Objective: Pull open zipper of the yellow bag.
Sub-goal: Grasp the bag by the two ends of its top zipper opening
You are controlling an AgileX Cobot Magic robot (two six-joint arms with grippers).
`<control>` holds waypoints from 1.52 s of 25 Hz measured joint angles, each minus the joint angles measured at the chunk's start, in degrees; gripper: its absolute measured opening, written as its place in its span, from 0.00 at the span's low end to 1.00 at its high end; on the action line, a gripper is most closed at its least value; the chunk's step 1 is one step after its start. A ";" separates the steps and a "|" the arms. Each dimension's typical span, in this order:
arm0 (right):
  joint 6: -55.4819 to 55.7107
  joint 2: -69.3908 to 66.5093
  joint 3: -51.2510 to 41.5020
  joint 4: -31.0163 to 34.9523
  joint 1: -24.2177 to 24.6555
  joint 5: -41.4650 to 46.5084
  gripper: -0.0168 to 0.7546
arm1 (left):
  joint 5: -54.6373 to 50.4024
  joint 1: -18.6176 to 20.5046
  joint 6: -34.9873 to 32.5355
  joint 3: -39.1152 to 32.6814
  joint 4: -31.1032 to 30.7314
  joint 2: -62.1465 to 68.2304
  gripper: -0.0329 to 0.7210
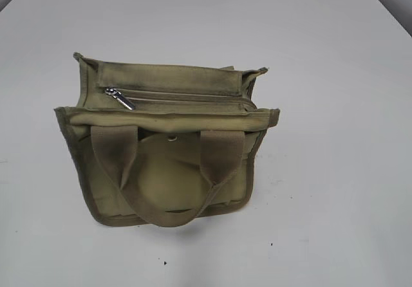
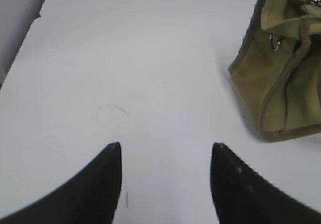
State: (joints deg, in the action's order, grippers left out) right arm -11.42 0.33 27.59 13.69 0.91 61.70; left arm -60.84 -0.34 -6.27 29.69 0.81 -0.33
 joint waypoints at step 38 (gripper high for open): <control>-26.20 -68.06 26.11 7.43 -24.50 -30.04 0.68 | 13.16 -9.77 -17.81 24.75 56.34 83.64 0.62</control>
State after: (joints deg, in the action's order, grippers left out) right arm -37.62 -67.73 53.70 21.12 -23.58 31.65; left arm -47.69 -10.11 -24.08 54.43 57.15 83.31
